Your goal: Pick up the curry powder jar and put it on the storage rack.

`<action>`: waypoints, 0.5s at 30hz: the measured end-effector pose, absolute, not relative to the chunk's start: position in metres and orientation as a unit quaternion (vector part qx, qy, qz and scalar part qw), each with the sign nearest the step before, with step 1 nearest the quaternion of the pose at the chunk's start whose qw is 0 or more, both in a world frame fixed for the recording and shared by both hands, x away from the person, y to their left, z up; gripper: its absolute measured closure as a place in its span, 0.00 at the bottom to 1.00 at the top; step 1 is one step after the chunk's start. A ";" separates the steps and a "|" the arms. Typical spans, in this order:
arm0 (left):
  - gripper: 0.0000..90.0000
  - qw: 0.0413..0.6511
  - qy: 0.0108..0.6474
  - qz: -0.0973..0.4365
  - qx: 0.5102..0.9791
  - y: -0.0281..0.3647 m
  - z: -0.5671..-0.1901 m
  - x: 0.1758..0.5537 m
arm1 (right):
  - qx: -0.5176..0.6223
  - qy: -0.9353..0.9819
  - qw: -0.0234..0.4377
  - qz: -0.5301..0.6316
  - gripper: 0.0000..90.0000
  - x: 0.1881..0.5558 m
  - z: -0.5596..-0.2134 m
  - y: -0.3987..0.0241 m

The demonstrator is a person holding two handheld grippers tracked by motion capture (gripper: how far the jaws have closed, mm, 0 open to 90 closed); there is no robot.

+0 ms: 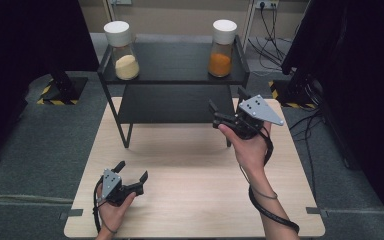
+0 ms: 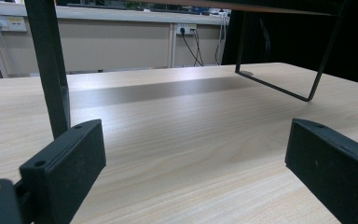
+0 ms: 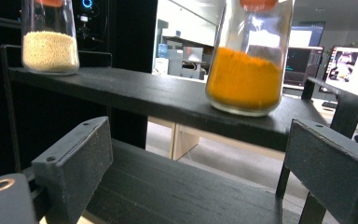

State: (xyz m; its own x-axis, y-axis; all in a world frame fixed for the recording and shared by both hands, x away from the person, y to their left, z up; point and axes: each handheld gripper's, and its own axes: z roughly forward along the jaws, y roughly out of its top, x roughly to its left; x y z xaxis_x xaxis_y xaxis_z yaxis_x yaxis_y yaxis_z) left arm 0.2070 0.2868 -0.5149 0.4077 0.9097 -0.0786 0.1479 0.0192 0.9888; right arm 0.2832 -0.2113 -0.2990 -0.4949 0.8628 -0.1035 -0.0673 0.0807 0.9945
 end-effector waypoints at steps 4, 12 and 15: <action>0.05 0.570 0.429 0.335 0.615 0.287 -0.515 0.207 | 0.318 0.628 0.387 0.595 0.09 0.280 -0.306 -0.214; 0.05 0.570 0.429 0.336 0.615 0.286 -0.515 0.207 | 0.319 0.631 0.383 0.595 0.09 0.271 -0.320 -0.218; 0.05 0.570 0.429 0.336 0.615 0.286 -0.515 0.207 | 0.320 0.633 0.380 0.594 0.09 0.269 -0.325 -0.219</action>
State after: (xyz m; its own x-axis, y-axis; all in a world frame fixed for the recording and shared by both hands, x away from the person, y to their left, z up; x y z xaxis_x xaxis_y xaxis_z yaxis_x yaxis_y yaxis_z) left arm 0.2068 0.2861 -0.5152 0.4063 0.9107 -0.0749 0.1449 0.0167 0.9893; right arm 0.2686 -0.2189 -0.3253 -0.5065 0.8563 -0.1009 -0.0471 0.0893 0.9949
